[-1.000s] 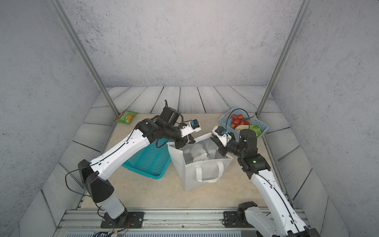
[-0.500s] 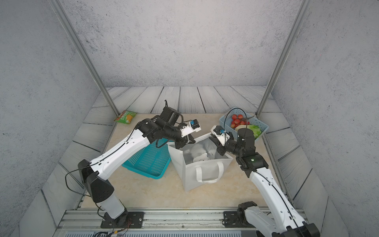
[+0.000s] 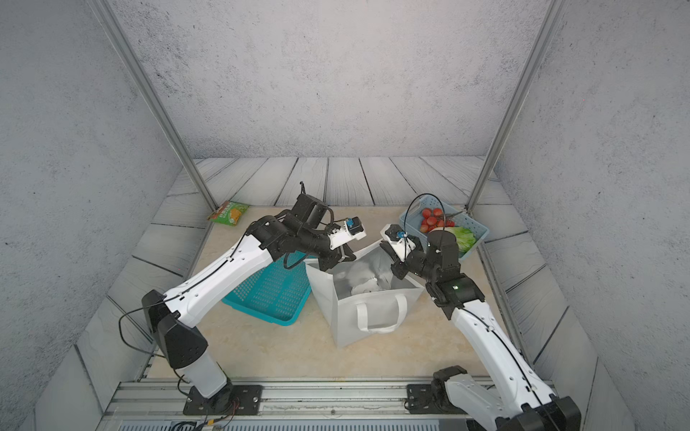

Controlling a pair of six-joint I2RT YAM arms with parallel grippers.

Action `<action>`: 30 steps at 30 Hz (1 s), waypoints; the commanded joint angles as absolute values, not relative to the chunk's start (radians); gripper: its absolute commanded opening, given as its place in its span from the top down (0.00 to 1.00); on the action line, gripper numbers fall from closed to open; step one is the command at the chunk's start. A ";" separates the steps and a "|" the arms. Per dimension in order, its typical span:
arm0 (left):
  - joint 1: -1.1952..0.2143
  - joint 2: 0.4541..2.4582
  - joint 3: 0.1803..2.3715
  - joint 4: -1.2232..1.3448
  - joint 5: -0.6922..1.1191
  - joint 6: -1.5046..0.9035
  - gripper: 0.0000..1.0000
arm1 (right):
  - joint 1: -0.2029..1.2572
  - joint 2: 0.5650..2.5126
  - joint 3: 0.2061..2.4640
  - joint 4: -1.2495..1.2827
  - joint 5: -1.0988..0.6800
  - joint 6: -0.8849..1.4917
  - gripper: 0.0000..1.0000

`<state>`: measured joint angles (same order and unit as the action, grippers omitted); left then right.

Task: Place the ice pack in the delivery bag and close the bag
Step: Tear off the adhesive seal from the delivery bag.

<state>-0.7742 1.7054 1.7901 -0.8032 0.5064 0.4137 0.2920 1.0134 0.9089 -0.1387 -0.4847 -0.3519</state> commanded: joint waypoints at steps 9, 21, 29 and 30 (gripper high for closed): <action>-0.769 1.679 1.787 -0.773 0.528 0.405 1.00 | 0.410 0.950 0.909 -0.206 -0.616 -0.337 1.00; -0.765 1.655 1.777 -0.780 0.495 0.396 0.68 | 0.469 0.976 0.927 -0.222 -0.571 -0.278 1.00; -0.692 1.346 1.584 -0.625 0.388 0.337 0.10 | 0.502 0.981 0.937 -0.217 -0.610 -0.202 1.00; -0.683 1.284 1.523 -0.563 0.329 0.305 0.08 | 0.517 0.987 0.941 -0.213 -0.611 -0.196 1.00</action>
<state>-0.7044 1.4357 1.6108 -0.7288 0.4324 0.3706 0.4877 0.9783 0.9092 -0.2131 -0.5793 -0.2367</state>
